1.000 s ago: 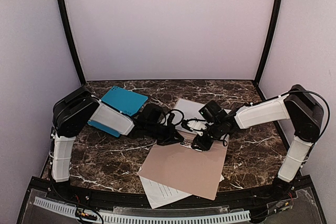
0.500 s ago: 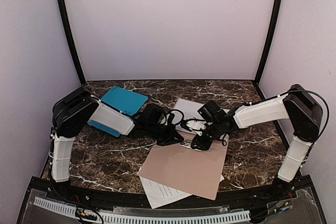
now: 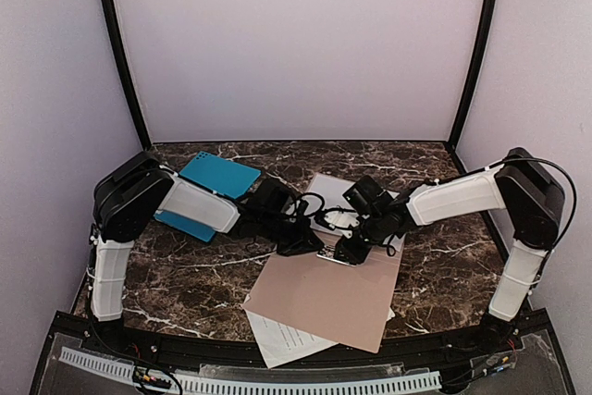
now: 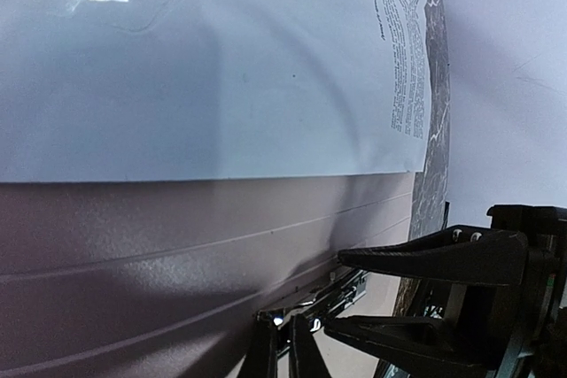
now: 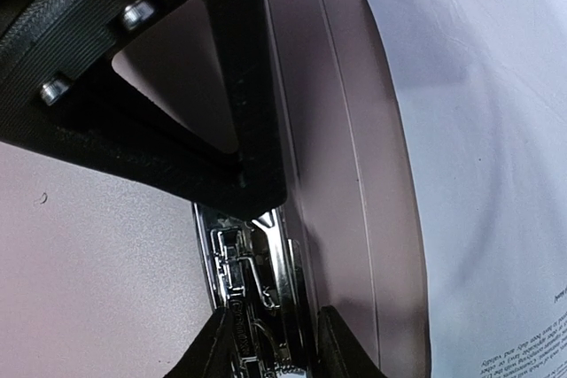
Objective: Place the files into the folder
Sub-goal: Open the spring clip on the folder.
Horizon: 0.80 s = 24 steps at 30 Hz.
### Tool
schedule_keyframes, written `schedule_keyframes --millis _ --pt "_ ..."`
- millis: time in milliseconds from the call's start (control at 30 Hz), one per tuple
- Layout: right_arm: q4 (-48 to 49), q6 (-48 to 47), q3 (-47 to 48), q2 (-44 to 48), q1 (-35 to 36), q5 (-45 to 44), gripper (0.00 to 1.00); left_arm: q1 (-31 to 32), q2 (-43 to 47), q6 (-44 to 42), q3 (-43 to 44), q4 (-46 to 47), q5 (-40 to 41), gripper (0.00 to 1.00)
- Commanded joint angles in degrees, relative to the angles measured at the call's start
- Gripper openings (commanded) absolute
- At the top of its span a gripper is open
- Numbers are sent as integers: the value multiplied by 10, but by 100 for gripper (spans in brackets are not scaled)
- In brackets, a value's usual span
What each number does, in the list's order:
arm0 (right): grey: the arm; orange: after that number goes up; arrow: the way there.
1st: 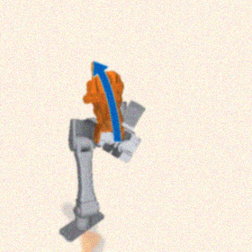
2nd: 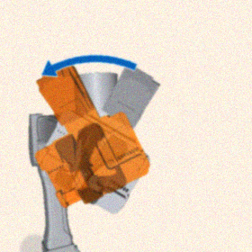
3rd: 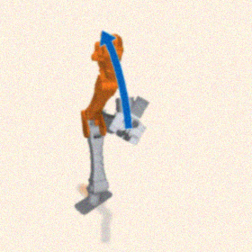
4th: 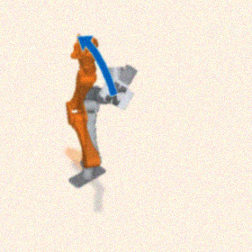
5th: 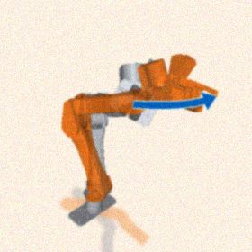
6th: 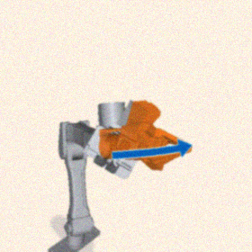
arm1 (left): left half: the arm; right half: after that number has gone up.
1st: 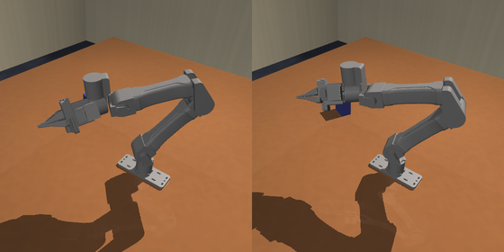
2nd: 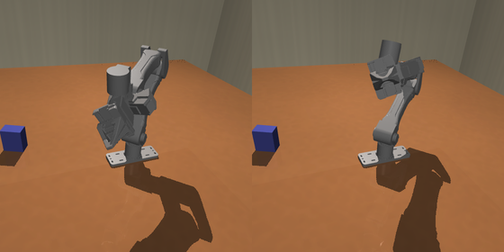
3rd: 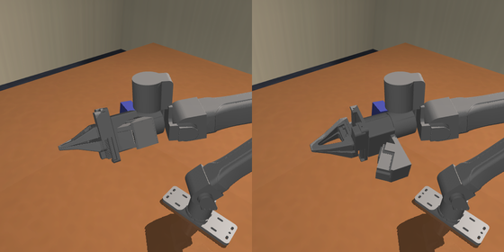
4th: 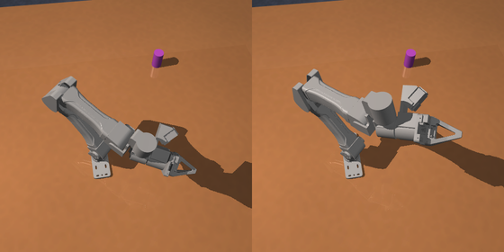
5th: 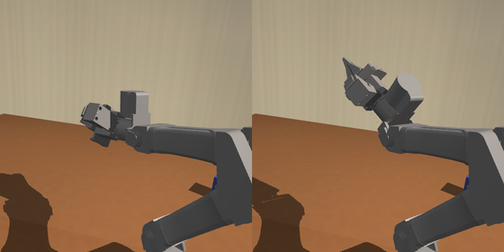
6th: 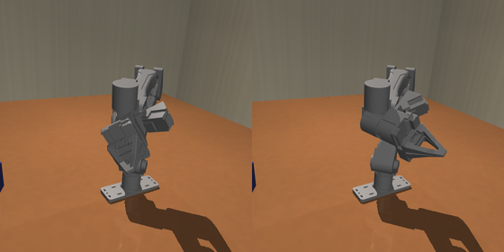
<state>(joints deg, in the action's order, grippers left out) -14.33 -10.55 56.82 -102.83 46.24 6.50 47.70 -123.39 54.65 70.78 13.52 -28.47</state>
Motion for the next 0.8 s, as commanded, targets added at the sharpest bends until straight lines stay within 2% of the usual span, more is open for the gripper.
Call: schedule_keyframes --millis 0,267,500,767 --pt "-34 1 -18 -45 8 -44 32 17 -62 14 -38 -169 8 1" --pt "-34 -4 -21 -43 9 -36 31 19 -73 33 -45 -164 3 1" --pt "-31 -13 -33 -14 7 -9 36 17 -78 43 -69 -146 -17 1" --pt "-62 -13 -17 -42 4 -36 32 9 -64 38 -79 -146 -14 1"
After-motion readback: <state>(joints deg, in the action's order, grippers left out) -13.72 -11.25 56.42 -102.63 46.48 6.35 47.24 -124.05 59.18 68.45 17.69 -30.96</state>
